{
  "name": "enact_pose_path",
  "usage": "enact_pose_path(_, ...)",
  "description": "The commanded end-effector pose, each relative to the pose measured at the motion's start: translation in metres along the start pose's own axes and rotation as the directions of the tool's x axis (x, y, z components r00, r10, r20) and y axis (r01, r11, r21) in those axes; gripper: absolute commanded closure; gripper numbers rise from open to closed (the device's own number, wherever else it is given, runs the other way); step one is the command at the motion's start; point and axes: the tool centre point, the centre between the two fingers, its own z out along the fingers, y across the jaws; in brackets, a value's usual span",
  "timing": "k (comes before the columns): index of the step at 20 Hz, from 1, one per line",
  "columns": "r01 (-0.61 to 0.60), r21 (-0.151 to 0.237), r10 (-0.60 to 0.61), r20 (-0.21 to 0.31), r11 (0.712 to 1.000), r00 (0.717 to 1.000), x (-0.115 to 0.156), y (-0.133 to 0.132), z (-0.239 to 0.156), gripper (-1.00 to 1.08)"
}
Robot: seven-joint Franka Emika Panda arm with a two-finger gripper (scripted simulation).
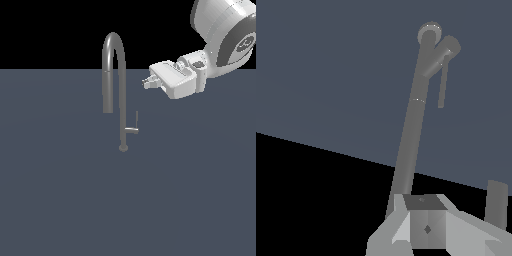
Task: Turn on the faucet by rotating a designated handle.
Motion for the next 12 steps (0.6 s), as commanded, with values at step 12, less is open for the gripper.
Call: enact_pose_path(12, -0.251, 0.205, 0.201, 0.236, 0.946, 0.951, 0.076, 0.000, 0.034, 1.08)
